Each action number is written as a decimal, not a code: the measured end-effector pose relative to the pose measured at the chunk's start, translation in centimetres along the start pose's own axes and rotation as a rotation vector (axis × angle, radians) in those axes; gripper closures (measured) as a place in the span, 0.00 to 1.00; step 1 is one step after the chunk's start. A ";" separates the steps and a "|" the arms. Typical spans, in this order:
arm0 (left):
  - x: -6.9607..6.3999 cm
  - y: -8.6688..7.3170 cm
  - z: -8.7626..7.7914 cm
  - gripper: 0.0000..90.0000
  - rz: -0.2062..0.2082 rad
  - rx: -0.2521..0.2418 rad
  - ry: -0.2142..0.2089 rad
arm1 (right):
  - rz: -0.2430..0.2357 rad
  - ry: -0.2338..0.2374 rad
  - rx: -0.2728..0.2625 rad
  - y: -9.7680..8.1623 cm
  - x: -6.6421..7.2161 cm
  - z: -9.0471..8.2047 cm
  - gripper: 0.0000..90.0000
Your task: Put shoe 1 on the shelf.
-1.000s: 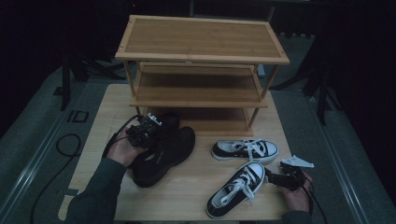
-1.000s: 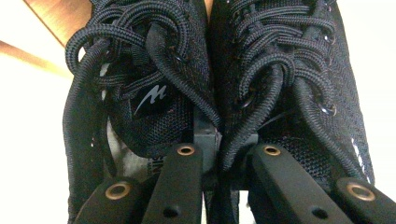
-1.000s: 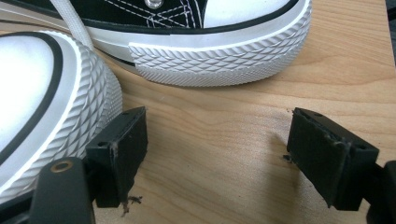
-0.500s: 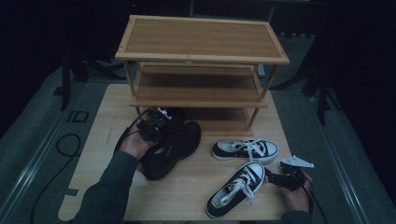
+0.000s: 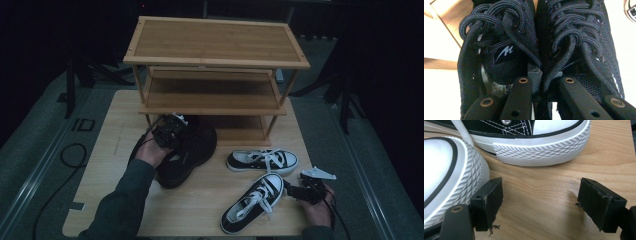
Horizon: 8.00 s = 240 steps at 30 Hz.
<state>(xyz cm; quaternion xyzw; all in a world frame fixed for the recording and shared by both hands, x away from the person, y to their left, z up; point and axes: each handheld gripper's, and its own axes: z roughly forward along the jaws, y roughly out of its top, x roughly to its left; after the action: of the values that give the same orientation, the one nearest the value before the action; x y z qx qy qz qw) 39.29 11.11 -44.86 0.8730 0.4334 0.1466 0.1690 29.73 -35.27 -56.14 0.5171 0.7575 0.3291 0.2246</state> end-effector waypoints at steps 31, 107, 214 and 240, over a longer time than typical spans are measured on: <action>-2.2 2.5 2.7 0.93 -0.239 -0.065 0.206 | 0.000 0.000 0.000 0.0 0.0 0.0 0.22; -2.4 -7.8 -2.5 0.92 -0.073 -0.202 -0.152 | -0.001 0.000 0.000 0.0 0.0 0.0 0.22; -6.7 1.5 8.5 1.00 -0.003 -0.034 -0.063 | 0.000 0.001 0.000 0.0 0.0 0.0 0.22; -5.2 -2.3 6.3 0.96 0.028 -0.049 -0.079 | -0.001 0.001 0.000 0.0 0.0 0.0 0.22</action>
<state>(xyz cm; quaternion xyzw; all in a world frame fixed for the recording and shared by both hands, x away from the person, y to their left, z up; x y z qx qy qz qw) 37.14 7.13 -52.04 0.8797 0.4103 0.1250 0.2053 29.74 -35.28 -56.14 0.5165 0.7578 0.3293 0.2246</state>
